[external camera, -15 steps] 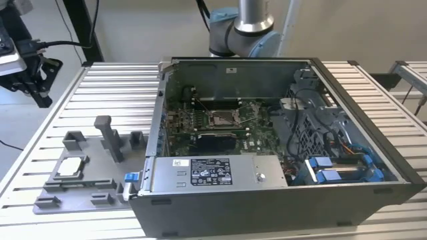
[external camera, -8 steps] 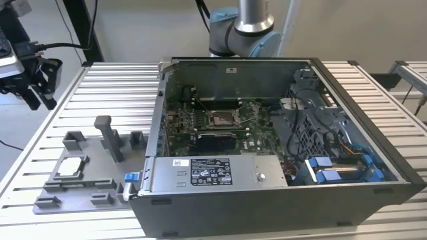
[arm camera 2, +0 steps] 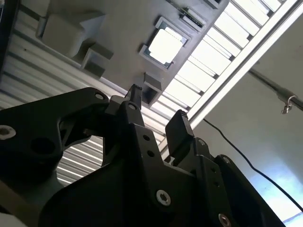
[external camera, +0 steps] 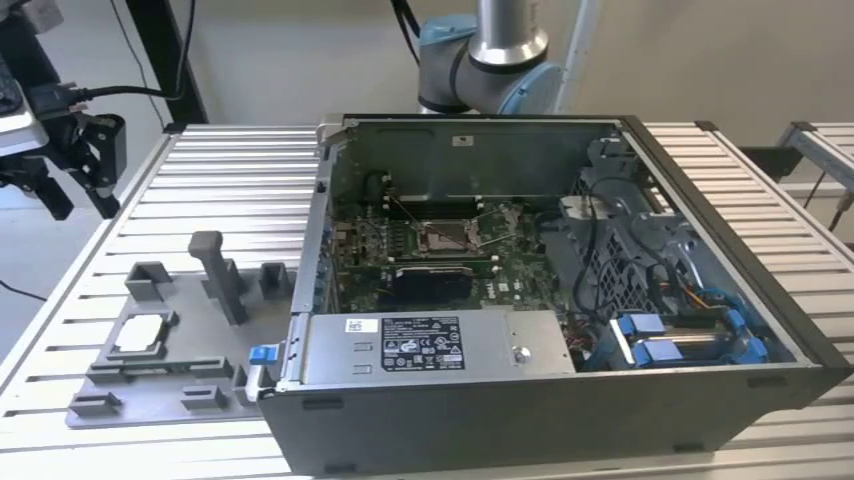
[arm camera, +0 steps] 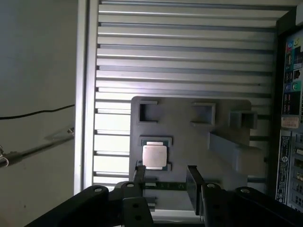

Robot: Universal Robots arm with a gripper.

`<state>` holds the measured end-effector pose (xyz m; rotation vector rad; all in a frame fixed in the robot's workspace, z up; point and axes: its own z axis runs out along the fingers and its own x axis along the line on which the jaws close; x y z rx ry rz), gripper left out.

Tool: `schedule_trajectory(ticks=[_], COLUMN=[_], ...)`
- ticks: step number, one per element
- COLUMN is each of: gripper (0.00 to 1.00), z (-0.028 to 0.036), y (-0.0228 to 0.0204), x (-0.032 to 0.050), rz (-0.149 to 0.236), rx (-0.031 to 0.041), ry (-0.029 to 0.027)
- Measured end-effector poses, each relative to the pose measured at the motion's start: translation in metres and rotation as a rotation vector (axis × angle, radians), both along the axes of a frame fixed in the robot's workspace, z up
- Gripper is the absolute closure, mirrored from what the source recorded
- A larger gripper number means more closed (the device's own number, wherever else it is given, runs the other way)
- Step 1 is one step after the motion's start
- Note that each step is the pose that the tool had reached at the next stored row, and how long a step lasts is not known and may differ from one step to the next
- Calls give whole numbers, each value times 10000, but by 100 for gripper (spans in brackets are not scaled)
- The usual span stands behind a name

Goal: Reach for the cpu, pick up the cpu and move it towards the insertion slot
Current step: 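Pick up the cpu and move it towards the insertion slot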

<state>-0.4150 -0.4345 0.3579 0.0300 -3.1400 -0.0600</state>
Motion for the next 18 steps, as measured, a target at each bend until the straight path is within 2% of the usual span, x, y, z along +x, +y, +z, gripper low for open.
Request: schedule_trajectory(ticks=[8, 9, 18], gripper=[100, 0, 0], z=[0, 0, 0], y=[-1, -1, -3], x=[0, 0, 0], rz=[-1, 0, 0], rx=[0, 0, 0], ry=[0, 0, 0])
